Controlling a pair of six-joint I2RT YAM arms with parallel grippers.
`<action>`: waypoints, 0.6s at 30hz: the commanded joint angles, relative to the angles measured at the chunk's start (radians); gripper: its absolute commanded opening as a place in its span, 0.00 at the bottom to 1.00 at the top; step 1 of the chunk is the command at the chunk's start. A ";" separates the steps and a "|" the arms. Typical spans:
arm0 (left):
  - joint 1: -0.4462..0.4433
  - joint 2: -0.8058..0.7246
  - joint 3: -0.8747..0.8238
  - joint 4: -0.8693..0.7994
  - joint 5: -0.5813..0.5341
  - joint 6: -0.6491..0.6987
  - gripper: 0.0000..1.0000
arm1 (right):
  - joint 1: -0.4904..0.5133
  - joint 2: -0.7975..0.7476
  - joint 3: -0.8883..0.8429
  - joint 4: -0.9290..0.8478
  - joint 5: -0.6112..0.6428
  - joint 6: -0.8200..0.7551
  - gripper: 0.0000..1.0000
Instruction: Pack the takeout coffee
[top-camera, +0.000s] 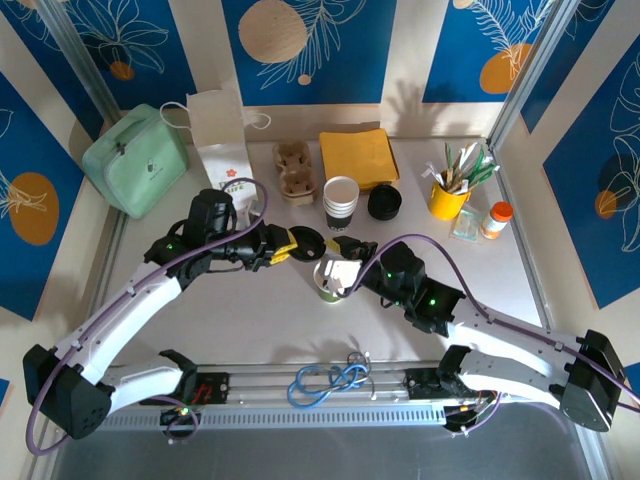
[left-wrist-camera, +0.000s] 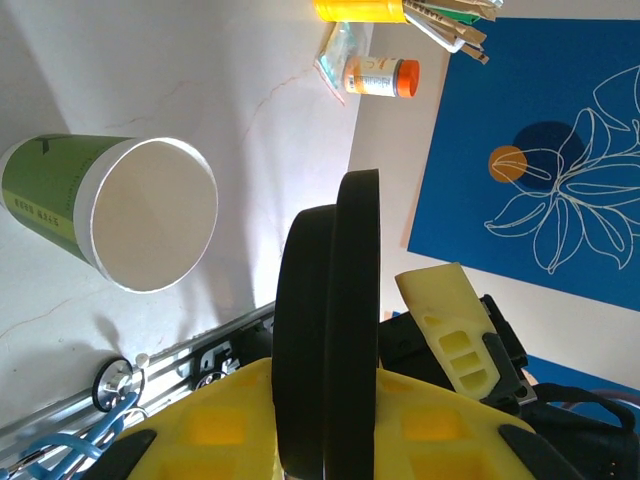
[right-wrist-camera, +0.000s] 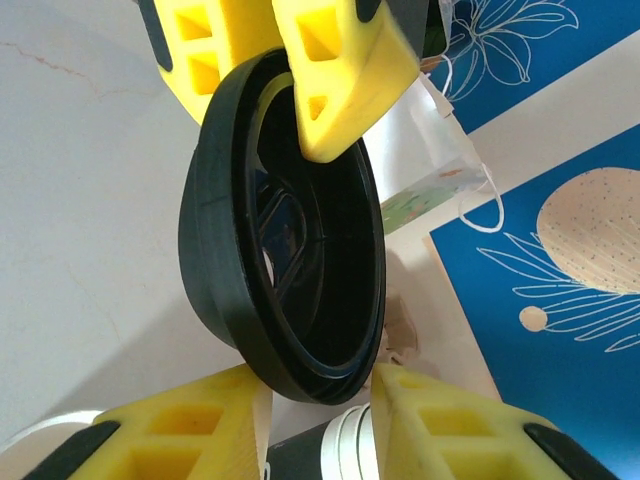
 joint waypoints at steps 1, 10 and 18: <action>0.002 0.006 -0.004 0.022 0.028 -0.014 0.12 | 0.011 0.009 0.041 0.055 0.015 -0.008 0.31; 0.000 0.015 -0.004 0.031 0.033 -0.018 0.12 | 0.023 0.015 0.045 0.057 -0.013 -0.024 0.25; 0.000 0.010 -0.001 0.044 0.040 -0.018 0.15 | 0.029 0.000 0.062 -0.013 -0.010 -0.006 0.06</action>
